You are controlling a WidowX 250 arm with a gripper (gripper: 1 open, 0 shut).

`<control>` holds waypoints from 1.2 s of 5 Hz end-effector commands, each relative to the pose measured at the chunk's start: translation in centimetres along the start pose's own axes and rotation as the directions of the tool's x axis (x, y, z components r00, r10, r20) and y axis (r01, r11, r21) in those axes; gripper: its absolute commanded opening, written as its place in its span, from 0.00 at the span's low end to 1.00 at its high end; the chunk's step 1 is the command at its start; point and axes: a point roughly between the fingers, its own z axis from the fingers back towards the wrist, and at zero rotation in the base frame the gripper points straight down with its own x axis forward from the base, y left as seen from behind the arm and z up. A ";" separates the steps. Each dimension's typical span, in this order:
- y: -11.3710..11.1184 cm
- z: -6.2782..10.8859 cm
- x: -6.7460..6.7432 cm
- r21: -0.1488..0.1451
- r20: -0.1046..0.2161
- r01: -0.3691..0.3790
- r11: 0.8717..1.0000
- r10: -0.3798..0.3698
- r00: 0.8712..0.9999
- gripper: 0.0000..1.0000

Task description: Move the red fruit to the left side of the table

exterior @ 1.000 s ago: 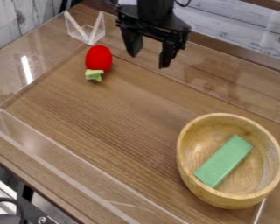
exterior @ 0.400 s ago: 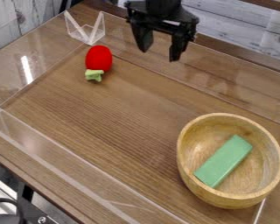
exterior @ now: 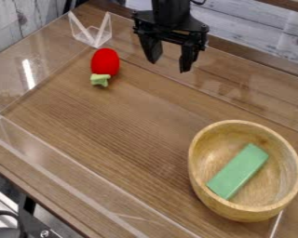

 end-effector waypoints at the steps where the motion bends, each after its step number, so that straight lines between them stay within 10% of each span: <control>1: -0.1 1.2 1.2 -0.022 0.037 0.059 0.998 -0.058 0.998 1.00; 4: -1.7 4.0 0.9 -0.032 0.033 0.163 0.986 -0.162 0.986 1.00; 6: -1.2 2.9 -0.1 -0.019 0.022 0.116 0.993 -0.116 0.993 1.00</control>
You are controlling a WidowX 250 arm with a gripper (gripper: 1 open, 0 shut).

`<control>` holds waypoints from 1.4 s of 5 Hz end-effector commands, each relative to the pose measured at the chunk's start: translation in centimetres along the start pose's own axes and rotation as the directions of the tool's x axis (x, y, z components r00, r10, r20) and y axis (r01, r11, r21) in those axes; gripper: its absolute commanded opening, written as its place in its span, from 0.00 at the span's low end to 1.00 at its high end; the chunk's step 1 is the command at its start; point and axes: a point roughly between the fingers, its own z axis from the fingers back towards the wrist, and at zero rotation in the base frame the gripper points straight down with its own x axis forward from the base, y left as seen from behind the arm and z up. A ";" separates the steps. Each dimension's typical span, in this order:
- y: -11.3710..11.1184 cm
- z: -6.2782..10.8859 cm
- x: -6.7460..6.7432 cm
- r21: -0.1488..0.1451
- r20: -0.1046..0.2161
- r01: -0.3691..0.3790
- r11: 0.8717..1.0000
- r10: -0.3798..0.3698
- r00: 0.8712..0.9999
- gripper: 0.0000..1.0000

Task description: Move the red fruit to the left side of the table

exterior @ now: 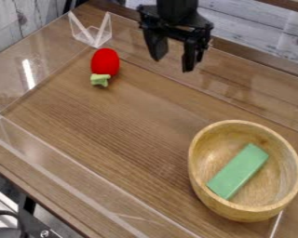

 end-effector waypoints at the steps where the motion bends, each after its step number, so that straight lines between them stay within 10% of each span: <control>1: 0.2 0.8 1.3 0.012 0.072 0.012 1.000 -0.013 0.997 1.00; 4: 1.8 2.0 2.5 -0.026 0.057 0.217 0.976 -0.216 0.975 1.00; 7: 0.0 1.7 1.1 0.007 0.051 0.023 1.000 -0.023 0.998 1.00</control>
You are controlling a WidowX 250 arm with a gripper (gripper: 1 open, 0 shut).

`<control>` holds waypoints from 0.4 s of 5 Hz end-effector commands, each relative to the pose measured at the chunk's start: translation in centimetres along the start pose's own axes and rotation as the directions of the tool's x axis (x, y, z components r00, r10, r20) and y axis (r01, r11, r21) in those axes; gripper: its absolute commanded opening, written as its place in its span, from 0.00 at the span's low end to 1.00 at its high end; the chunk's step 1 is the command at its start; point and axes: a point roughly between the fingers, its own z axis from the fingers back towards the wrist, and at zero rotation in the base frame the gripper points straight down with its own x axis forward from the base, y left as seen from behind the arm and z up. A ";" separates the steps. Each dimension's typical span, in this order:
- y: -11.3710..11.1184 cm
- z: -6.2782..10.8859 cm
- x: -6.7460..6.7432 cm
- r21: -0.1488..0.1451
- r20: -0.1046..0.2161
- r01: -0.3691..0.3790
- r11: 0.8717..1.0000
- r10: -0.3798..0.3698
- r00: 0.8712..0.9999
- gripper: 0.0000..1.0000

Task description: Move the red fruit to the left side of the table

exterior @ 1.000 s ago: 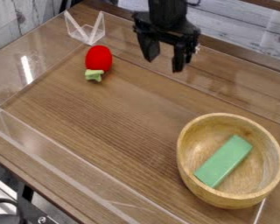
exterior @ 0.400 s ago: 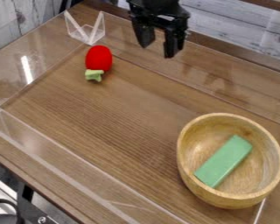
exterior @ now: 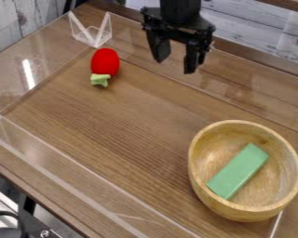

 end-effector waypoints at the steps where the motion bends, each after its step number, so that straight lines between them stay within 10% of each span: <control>1: 1.2 2.3 0.7 0.014 0.087 -0.019 1.000 0.017 0.996 1.00; 2: 1.1 3.0 0.3 0.010 0.104 -0.035 0.999 0.034 0.994 1.00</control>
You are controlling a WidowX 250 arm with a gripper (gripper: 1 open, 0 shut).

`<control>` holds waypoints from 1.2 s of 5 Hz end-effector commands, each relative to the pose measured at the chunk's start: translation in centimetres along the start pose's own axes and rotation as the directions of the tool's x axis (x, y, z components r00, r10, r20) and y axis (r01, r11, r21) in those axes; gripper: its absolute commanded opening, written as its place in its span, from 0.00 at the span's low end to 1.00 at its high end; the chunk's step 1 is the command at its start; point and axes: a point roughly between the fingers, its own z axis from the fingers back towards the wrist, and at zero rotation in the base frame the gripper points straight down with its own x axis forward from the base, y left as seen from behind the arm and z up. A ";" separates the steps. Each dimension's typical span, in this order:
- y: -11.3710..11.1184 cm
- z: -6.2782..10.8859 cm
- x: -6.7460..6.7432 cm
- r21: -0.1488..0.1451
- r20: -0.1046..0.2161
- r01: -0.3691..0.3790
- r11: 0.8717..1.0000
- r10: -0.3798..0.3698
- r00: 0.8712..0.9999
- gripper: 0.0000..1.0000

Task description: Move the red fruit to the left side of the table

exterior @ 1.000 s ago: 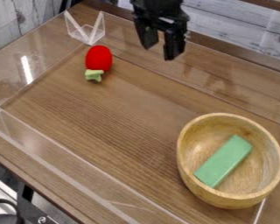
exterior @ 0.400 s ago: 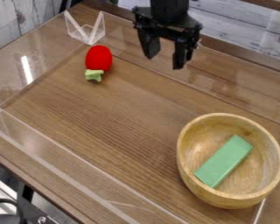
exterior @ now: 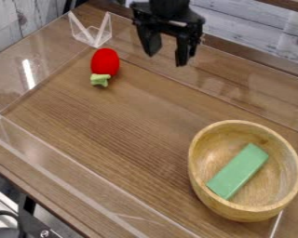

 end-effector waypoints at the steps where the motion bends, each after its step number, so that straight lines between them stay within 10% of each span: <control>1: -0.6 0.8 0.7 0.000 0.046 0.039 0.999 -0.039 0.998 1.00; 4: 0.9 -3.0 5.3 0.063 0.133 -0.007 0.998 -0.002 0.991 1.00; 6: 2.8 -1.1 5.5 0.058 0.173 -0.036 0.998 0.025 0.985 1.00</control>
